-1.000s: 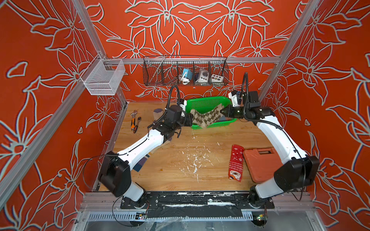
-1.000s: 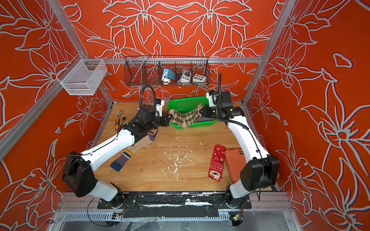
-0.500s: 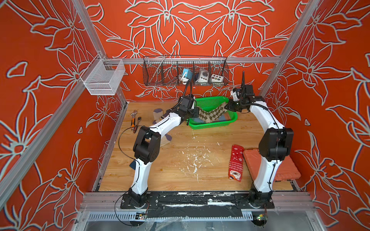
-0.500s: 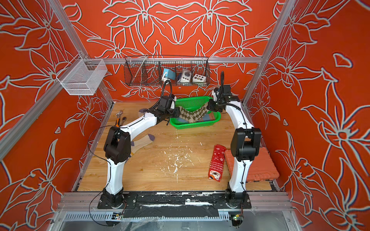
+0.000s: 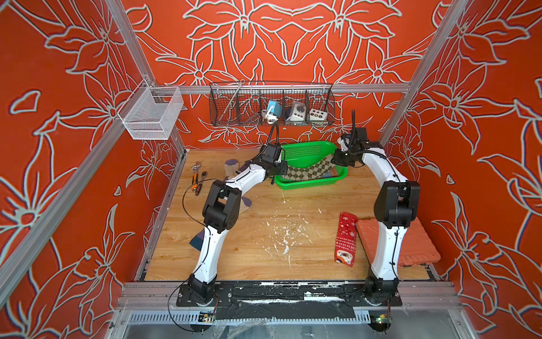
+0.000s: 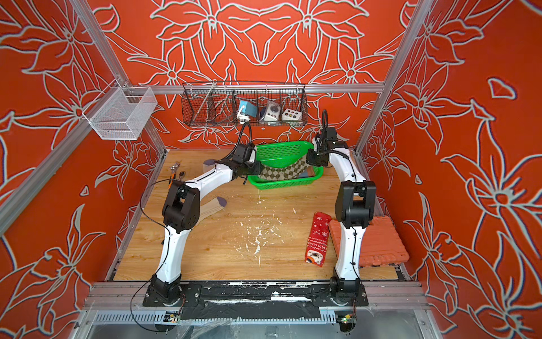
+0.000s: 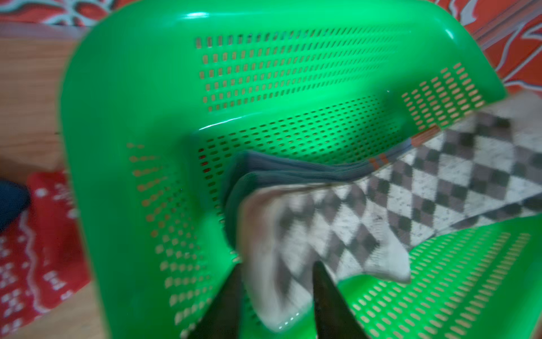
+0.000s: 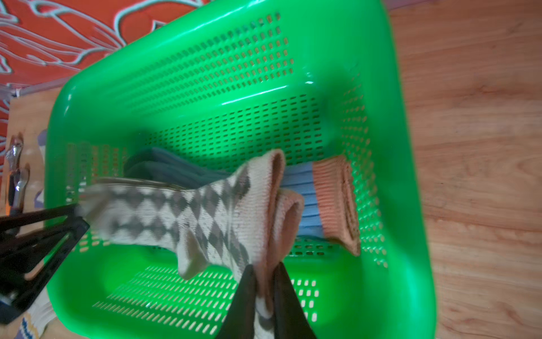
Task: Place the socks together as a pair
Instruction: Place a pair of socks in the bin, then adjust the sock at the center of the board.
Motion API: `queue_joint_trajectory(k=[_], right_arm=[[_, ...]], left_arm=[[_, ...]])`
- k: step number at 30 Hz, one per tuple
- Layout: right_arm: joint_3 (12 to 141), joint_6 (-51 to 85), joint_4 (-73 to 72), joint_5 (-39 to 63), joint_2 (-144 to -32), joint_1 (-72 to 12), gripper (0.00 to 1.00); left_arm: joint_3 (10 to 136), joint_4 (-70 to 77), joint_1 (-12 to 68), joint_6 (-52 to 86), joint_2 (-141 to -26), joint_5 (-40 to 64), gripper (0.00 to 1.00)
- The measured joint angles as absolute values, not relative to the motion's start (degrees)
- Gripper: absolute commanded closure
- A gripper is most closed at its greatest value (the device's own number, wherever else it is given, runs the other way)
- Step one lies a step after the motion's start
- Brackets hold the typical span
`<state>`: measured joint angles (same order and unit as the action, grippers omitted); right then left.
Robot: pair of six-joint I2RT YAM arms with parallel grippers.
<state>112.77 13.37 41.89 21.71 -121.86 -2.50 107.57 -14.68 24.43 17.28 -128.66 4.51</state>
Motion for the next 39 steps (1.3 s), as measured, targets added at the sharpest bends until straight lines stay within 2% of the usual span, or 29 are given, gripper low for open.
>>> queue_joint_trajectory(k=[5, 12, 15, 18, 22, 25, 28, 31, 39], right_arm=[[113.40, 12.88, 41.95, 19.46, -120.97, -2.50, 0.60], [102.61, 13.50, 40.56, 20.08, -108.33, -2.61, 0.53], [94.17, 14.50, 38.06, 22.65, -99.00, -3.14, 0.53], [83.29, 16.47, 33.52, 26.65, -88.90, -4.99, 0.54], [69.36, 19.94, 27.35, 31.07, -79.40, -9.13, 0.57], [62.43, 20.62, 25.04, 32.60, -76.69, -11.44, 0.57], [56.25, 20.67, 23.38, 32.62, -74.81, -11.90, 0.58], [50.26, 21.19, 20.93, 32.77, -73.69, -11.92, 0.59], [46.30, 21.87, 14.85, 32.80, -75.96, -13.93, 0.61]], left_arm=[[107.70, -14.92, 24.43, 16.53, -127.17, 4.54, 0.41], [91.94, -12.64, 23.88, 16.49, -111.07, 1.10, 0.38], [83.57, -9.17, 22.04, 17.04, -102.41, 0.34, 0.29], [76.58, -5.34, 18.00, 17.65, -97.34, -0.01, 0.28], [70.85, -2.31, 11.79, 18.26, -98.28, -0.05, 0.28], [69.58, -1.98, 7.55, 18.70, -101.73, 0.10, 0.28], [72.23, -2.15, 4.97, 18.72, -106.06, -0.19, 0.28], [80.14, -2.79, 4.40, 18.68, -112.25, -0.36, 0.28], [110.56, -8.69, 4.93, 17.74, -132.35, -0.43, 0.31]])
